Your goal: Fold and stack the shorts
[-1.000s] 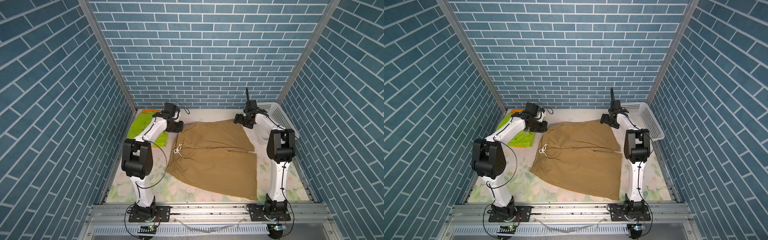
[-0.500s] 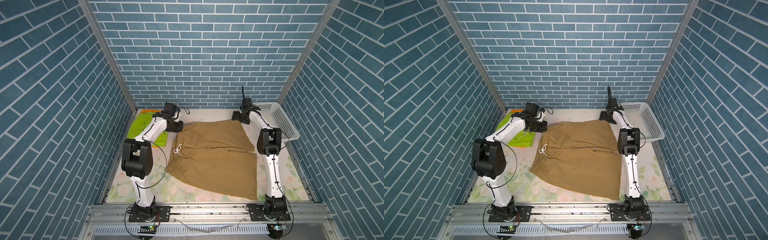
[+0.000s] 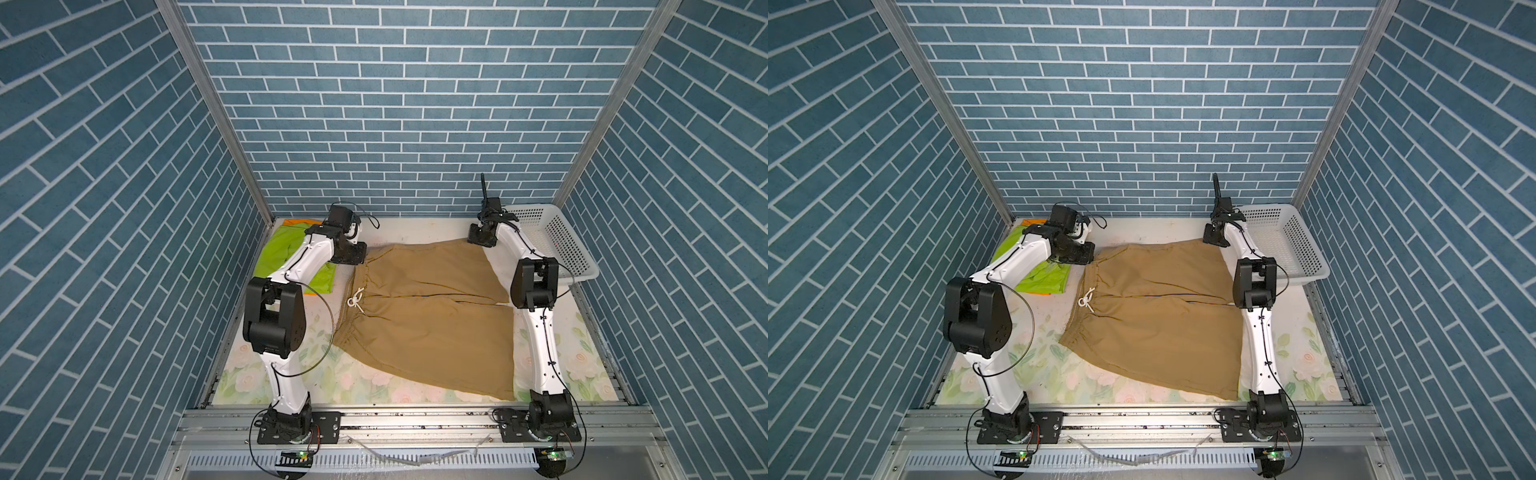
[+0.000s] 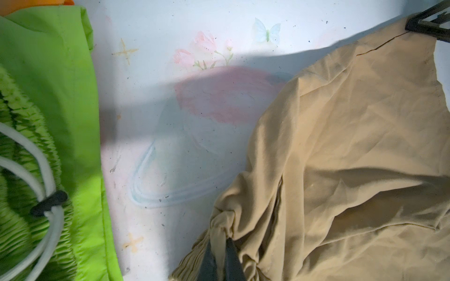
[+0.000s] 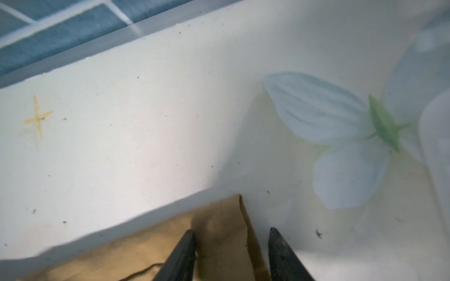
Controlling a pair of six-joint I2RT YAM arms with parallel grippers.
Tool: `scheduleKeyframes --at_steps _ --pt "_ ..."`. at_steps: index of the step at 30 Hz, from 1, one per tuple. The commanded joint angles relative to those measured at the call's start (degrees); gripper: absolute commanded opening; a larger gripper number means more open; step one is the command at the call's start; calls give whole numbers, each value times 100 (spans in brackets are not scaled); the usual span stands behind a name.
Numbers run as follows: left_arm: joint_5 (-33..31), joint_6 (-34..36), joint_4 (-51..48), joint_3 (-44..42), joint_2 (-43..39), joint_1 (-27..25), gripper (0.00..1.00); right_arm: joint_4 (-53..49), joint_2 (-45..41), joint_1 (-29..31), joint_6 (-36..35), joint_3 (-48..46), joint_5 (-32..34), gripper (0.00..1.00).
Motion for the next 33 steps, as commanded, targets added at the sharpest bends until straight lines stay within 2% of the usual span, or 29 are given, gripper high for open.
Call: scheduleKeyframes --at_steps 1,6,7,10,14,20,28,33 --pt "-22 78 -59 -48 -12 -30 0 -168 320 28 129 100 -39 38" --pt "-35 95 -70 -75 8 -30 0 -42 434 -21 223 275 -39 15" --pt "-55 104 -76 -66 20 -32 0 10 442 -45 231 344 -298 10" --pt "-84 108 -96 -11 98 -14 0 25 469 -99 263 660 -437 0" --pt "-125 -59 -112 172 279 109 0 106 249 -201 318 879 -610 0" --pt "-150 -504 -271 1001 846 417 0 267 -332 -424 378 876 -898 0" --pt "340 -930 -550 2840 1751 680 0 489 -1175 -690 389 879 -1353 0" --pt "615 -1035 -533 3134 2066 688 3 479 -1484 -702 370 846 -1742 0"
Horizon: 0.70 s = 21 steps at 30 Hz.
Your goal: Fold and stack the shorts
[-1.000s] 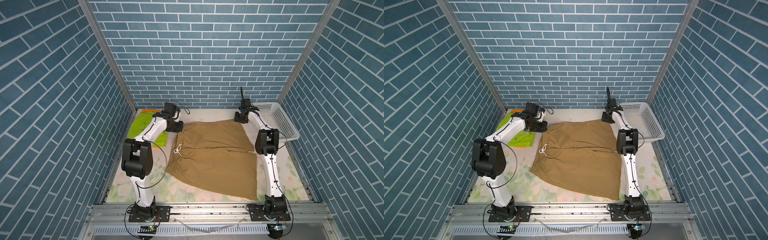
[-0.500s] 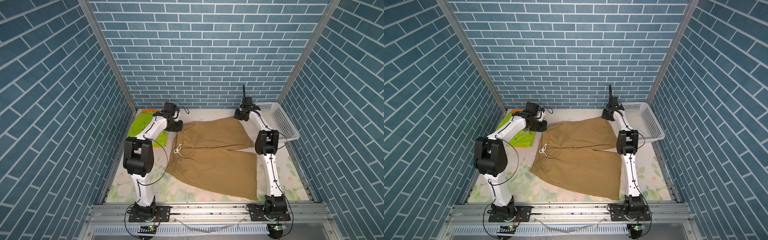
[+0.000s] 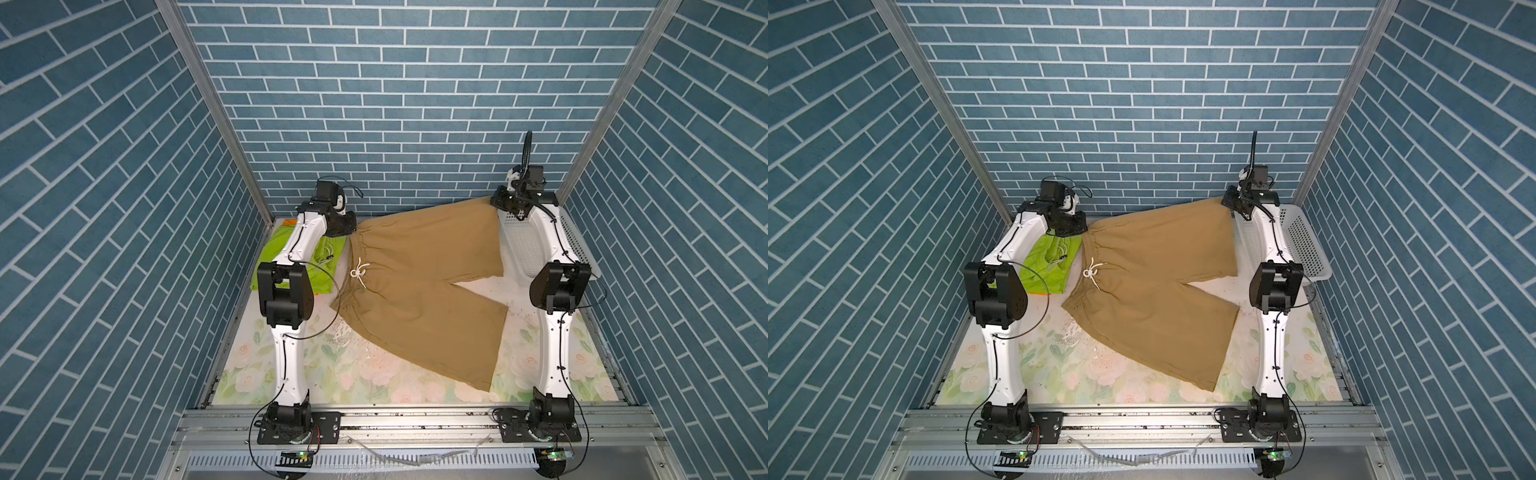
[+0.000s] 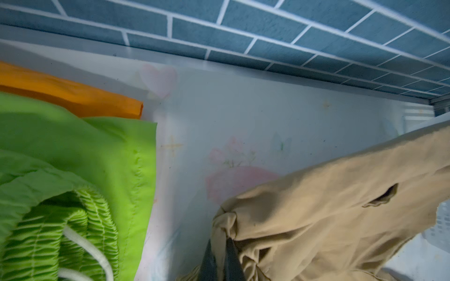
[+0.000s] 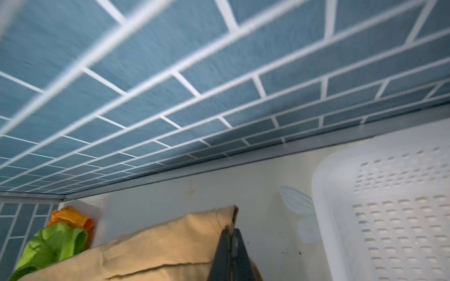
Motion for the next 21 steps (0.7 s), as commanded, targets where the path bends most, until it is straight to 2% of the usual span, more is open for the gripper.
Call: scheduleKeyframes --at_steps 1,4,13,21 --pt "230 -113 -164 128 272 45 4 18 -313 -8 70 59 -418 0" --pt "319 -109 -113 -45 244 144 5 34 -792 29 27 -633 -569 0" --pt "985 -359 701 -1175 -564 433 11 1712 -3790 153 321 -5237 -677 0" --pt "1061 -817 1712 -3391 -1956 433 17 2164 -6360 756 575 -8765 -399 0"
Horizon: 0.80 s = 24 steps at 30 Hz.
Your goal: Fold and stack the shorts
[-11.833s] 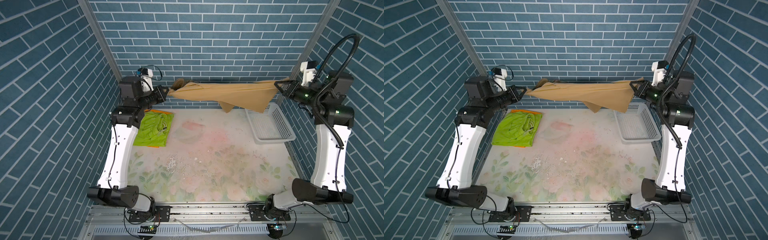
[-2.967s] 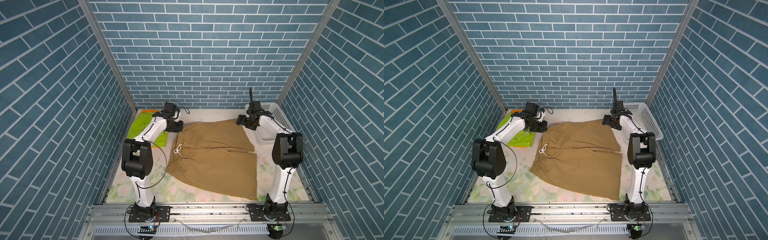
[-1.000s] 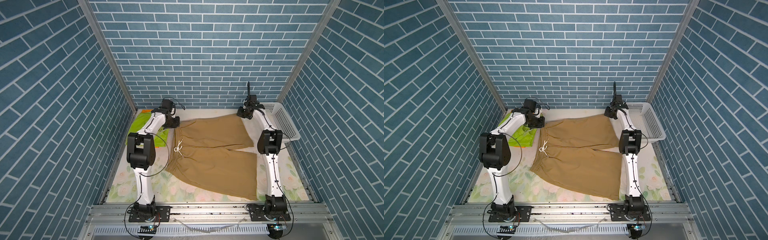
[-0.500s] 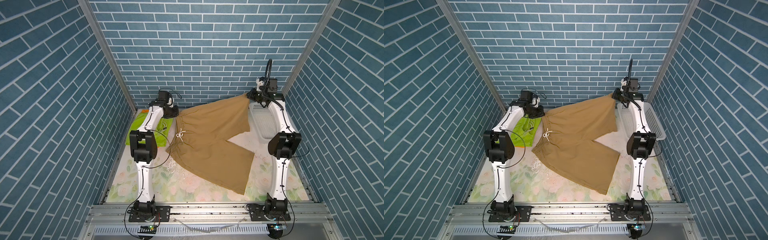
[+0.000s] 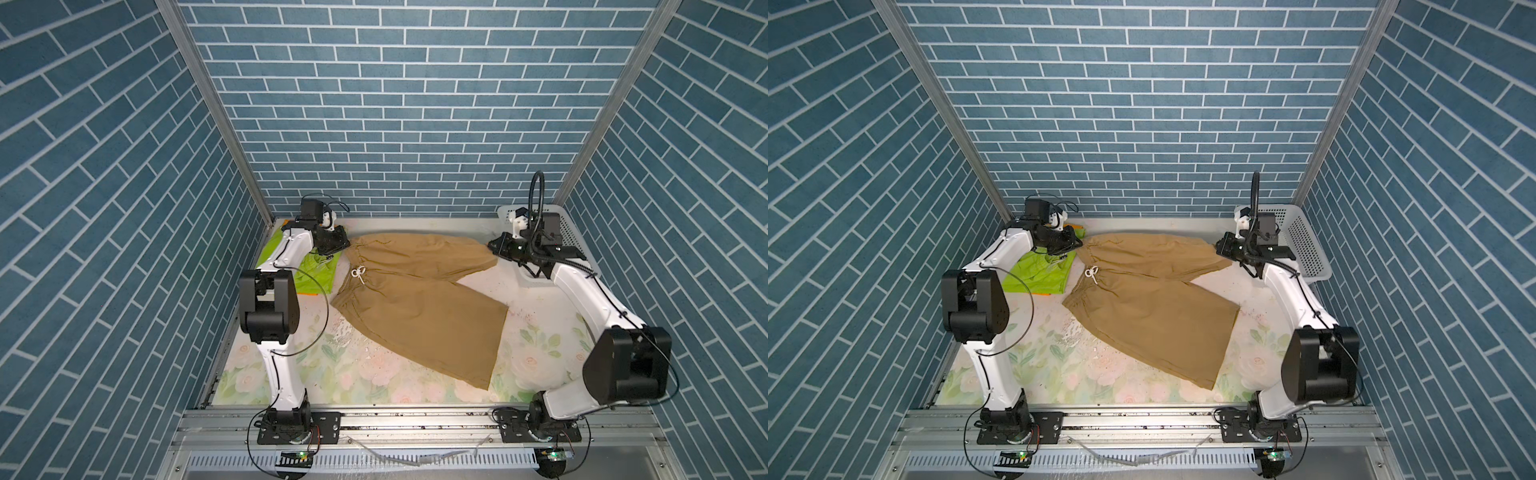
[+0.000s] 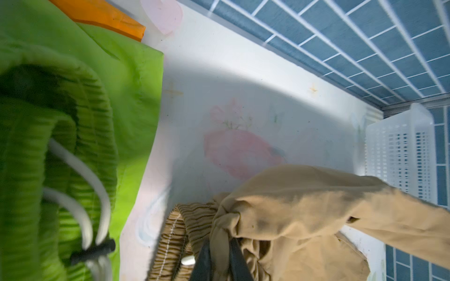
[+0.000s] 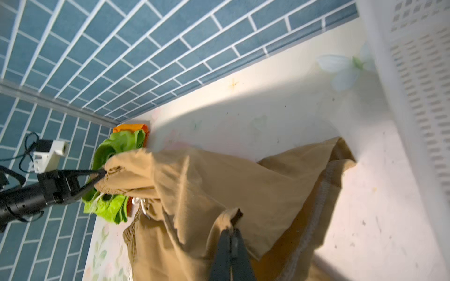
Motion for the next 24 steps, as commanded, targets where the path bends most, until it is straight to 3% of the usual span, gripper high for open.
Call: scheduleKeyframes --at_steps 1,4,6,8,13,15,17,19,24 --pt "20 -258 557 -850 -650 0 19 321 -947 328 320 -1195 192 0" --pt "-187 -457 857 -1847 -1301 -1 20 415 -1909 605 658 -2579 296 0" --pt "-425 -575 865 -2389 -1621 0 28 434 -2619 711 934 -3414 353 0" --pt "-639 -586 763 -2846 -1859 9 30 430 -3281 783 1208 -4202 358 0" --pt "-1097 -667 498 -3458 -2320 215 40 -108 -4094 825 1363 -5104 475 0" --pt "-1140 -729 397 -3529 -2487 352 57 -121 -4077 827 1376 -5132 422 0" --pt "-1203 -799 249 -3509 -2628 389 83 -232 -3768 827 1367 -5013 568 1" --pt "-1021 -883 201 -3490 -2709 389 99 -254 -3431 823 1301 -4846 607 13" --pt "-318 -1359 551 -3592 -2777 160 100 -569 -3361 785 1403 -4298 1081 55"
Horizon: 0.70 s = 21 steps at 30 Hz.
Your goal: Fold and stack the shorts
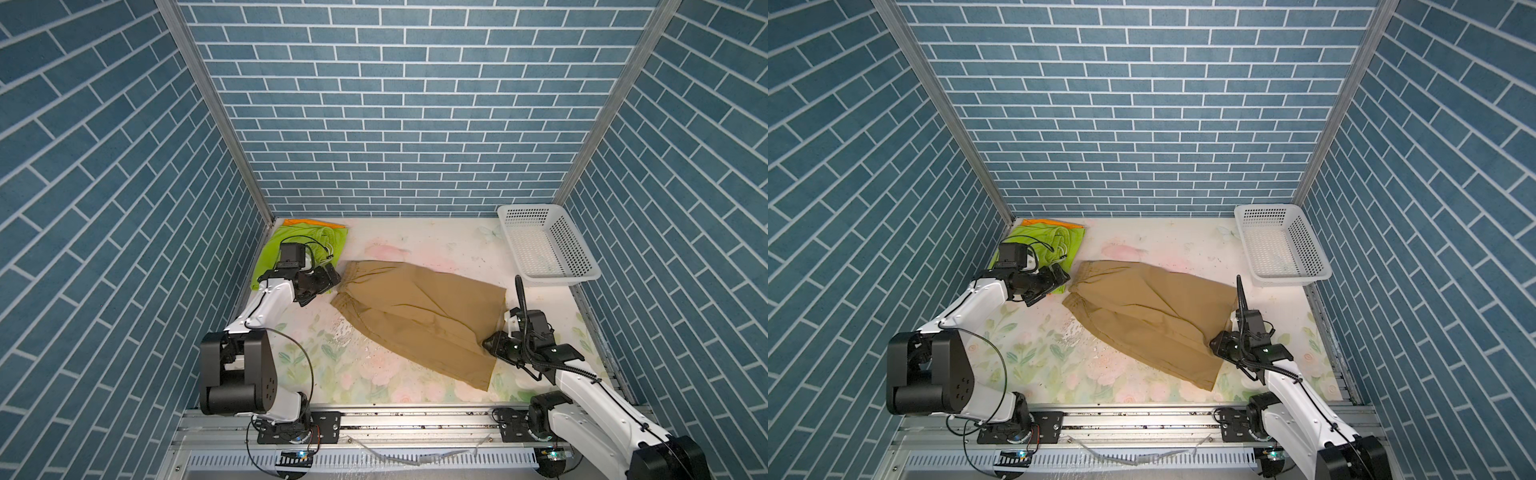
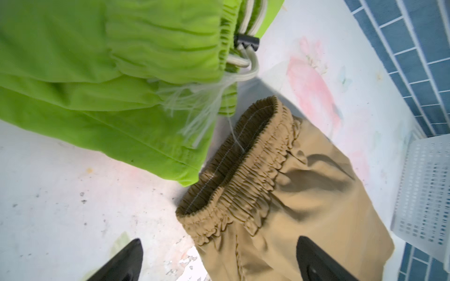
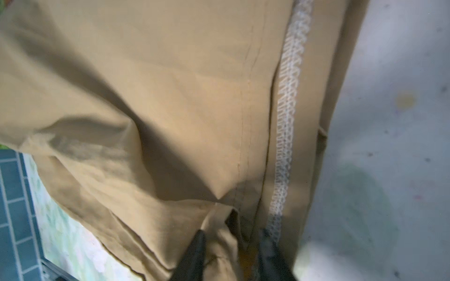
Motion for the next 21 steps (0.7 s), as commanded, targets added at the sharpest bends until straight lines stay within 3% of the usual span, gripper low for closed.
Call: scheduleKeyframes --at_steps 1,2,5,11,14,18,21 --pt "405 -284 80 21 19 -342 100 -346 26 -71 113 551 543 67" --pt "381 -266 43 111 90 -518 100 -461 171 -195 75 746 607 78" --pt "385 -312 170 230 330 -922 100 -400 809 -582 -28 1073 552 93" --pt "370 -310 353 263 752 -1123 100 66 2056 -1015 -163 1488 217 94" --pt "392 -187 308 203 906 -1123 99 224 2451 -1015 -271 1637 229 88" --pt "416 -130 370 -90 1051 -1123 99 471 3007 -1024 -337 1815 287 72" --pt "519 -252 670 -441 1084 -1123 100 741 3467 -1025 -328 1975 289 47"
